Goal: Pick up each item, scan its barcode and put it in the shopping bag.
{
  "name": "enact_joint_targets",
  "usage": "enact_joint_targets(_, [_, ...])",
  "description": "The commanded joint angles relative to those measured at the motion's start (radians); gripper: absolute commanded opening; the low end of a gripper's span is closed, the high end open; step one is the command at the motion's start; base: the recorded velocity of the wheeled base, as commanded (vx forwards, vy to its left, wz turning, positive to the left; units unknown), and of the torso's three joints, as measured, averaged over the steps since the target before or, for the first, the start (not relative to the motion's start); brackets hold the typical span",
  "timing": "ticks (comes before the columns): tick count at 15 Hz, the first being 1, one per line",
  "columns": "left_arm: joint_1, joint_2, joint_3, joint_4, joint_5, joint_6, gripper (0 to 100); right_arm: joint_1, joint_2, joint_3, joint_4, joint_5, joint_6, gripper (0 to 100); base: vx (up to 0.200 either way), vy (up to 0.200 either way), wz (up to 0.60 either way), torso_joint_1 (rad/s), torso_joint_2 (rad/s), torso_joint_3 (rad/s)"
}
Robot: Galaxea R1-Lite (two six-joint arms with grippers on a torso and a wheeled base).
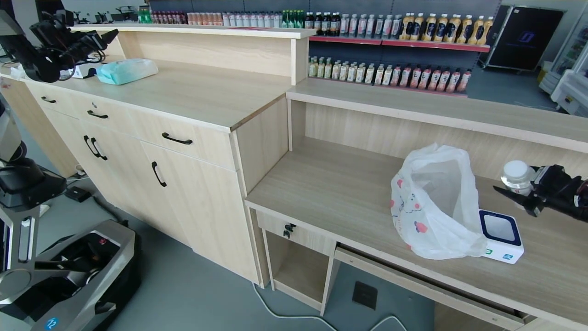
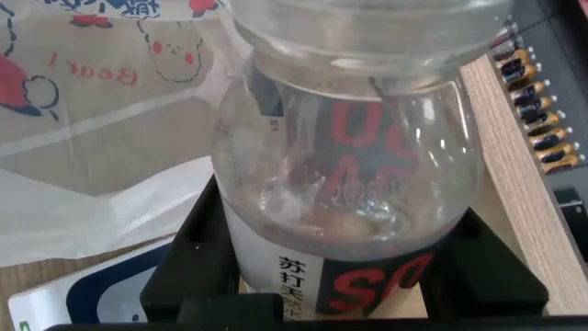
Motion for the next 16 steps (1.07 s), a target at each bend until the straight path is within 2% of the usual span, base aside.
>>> enact_joint_targets(1, [0.0, 0.0, 0.0, 0.0, 0.0, 0.0, 100, -0.029, 0.003, -0.001, 0.035, 0.004, -0.015, 0, 0.0, 0.0, 0.0, 0.0, 0.0, 0.0])
enact_joint_targets(7, [0.0, 0.0, 0.0, 0.0, 0.0, 0.0, 100, -0.04, 0.02, -0.016, 0.067, 0.085, -0.053, 0, 0.0, 0.0, 0.0, 0.0, 0.0, 0.0])
enact_joint_targets(16, [0.0, 0.0, 0.0, 0.0, 0.0, 0.0, 100, -0.018, 0.052, -0.053, 0.067, 0.148, -0.107, 0, 0.0, 0.0, 0.0, 0.0, 0.0, 0.0])
